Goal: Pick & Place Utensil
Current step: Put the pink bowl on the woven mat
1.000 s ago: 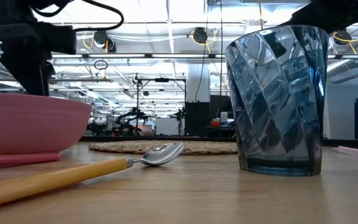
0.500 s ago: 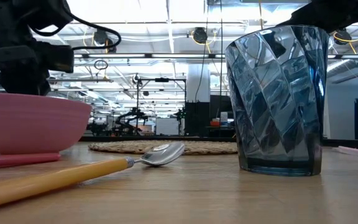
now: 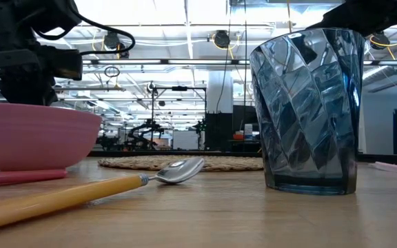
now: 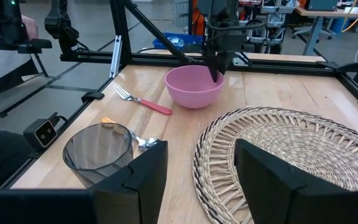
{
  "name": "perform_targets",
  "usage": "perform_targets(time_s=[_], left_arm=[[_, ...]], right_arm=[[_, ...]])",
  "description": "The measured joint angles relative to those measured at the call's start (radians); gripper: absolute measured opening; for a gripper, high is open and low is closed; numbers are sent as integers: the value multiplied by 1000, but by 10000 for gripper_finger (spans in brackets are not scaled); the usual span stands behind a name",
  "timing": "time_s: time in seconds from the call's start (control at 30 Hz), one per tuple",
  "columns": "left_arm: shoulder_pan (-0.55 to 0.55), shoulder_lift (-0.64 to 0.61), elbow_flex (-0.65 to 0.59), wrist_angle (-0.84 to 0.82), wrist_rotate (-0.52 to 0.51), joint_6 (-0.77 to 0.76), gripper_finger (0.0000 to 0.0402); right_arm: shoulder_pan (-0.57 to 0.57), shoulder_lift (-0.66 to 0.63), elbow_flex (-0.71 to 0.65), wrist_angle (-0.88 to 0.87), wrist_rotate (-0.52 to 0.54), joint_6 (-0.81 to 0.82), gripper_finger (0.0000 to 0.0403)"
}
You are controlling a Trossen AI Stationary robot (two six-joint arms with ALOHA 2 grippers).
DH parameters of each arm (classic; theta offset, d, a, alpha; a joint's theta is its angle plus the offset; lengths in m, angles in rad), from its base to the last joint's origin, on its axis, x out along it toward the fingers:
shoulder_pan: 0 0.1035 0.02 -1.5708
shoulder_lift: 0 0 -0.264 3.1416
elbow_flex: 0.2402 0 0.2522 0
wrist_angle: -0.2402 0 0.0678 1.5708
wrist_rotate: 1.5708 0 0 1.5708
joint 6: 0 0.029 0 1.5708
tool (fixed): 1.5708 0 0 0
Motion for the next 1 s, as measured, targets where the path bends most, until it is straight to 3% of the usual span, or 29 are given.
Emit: perform_targets(time_s=[0.33, 0.67, 1.0], left_arm=[[0, -1, 0, 5, 3, -1, 9], [0, 0, 0, -1, 0, -1, 43], [0, 0, 0, 3, 22, 2, 7]], right_arm=[[0, 0, 0, 0, 0, 0, 176], [0, 0, 0, 0, 0, 0, 176], [0, 0, 0, 0, 0, 0, 176]])
